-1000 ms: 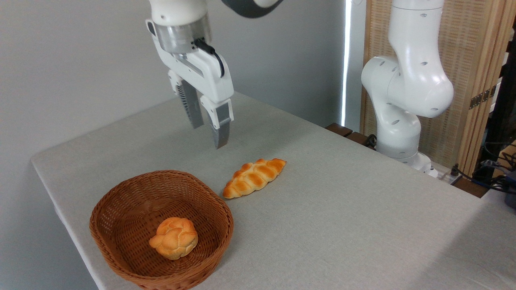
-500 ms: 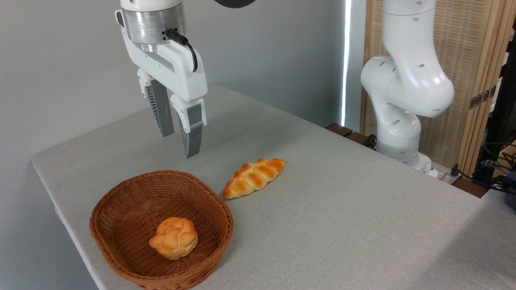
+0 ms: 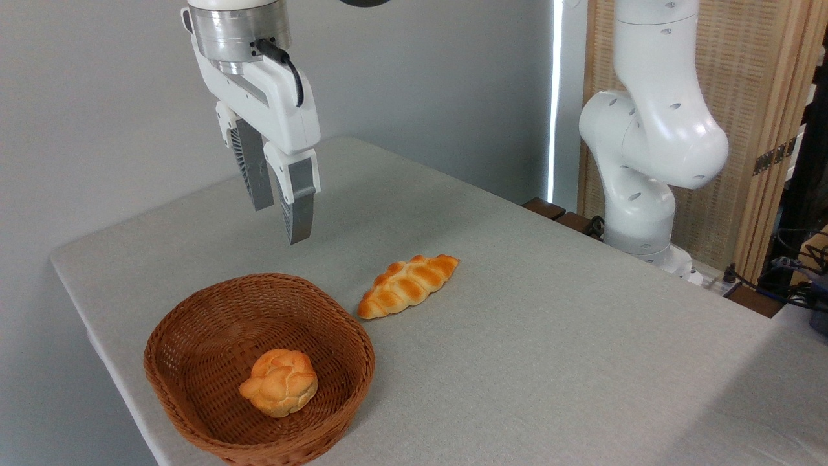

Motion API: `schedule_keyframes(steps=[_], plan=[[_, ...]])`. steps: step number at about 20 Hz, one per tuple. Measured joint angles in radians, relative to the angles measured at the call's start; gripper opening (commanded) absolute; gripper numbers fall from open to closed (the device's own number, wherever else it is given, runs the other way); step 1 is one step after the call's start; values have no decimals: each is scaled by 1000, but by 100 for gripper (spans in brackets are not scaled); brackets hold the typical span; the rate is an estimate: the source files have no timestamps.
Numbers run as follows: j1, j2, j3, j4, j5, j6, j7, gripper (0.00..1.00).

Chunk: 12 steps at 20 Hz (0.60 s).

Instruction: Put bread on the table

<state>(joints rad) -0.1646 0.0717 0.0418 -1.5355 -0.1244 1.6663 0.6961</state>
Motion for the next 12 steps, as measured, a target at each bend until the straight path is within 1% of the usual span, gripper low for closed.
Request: schedule_keyframes(steps=[2, 4, 6, 12], plan=[[49, 0, -42, 0, 0, 0, 0, 100], [78, 0, -67, 0, 0, 0, 1, 100], [85, 0, -75, 0, 0, 0, 0, 100], [85, 0, -78, -3, 0, -8, 0, 100]])
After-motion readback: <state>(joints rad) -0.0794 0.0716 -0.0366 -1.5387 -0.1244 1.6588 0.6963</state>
